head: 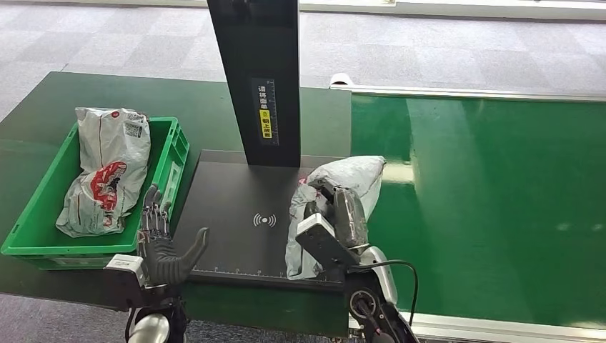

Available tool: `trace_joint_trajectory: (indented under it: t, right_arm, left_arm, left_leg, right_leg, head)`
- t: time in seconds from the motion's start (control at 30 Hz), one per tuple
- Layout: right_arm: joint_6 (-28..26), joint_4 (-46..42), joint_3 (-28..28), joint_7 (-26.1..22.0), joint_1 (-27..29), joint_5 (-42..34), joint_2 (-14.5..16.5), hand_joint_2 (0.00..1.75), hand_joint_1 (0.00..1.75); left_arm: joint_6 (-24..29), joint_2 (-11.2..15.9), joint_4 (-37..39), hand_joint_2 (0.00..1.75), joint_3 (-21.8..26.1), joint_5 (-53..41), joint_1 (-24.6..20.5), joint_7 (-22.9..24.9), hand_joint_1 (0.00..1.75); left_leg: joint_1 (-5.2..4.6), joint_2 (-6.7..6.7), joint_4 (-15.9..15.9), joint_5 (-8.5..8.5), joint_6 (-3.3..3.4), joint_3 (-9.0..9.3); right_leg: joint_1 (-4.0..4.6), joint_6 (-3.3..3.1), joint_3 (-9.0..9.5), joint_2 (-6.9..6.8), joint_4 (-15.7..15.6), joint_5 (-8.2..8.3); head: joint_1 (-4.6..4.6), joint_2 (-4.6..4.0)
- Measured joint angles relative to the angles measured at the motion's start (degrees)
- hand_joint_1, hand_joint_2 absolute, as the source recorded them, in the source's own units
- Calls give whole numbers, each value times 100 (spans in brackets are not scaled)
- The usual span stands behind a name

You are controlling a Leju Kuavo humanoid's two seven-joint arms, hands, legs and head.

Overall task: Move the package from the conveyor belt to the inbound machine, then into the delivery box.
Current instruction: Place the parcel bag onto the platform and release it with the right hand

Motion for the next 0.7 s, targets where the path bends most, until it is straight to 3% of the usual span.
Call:
trace_joint_trajectory:
  t: [0.37, 0.7]
  right_arm:
    - [-190, 494, 561, -179, -391, -159, 250, 175, 175]
    - [-178, -323, 510, -3, -1406, 351, 244, 175, 175]
  left_arm:
    - [43, -31, 0, 175, 10, 8, -125, 23, 0]
    - [112, -38, 61, 175, 16, 19, -150, -96, 0]
  left_leg:
    - [0, 0, 0, 0, 0, 0]
    - [0, 0, 2, 3, 1, 1]
  right_leg:
    - [0, 0, -1, 0, 0, 0]
    - [0, -2, -2, 0, 1, 3]
  head:
    - [-1, 0]
    - [1, 0]
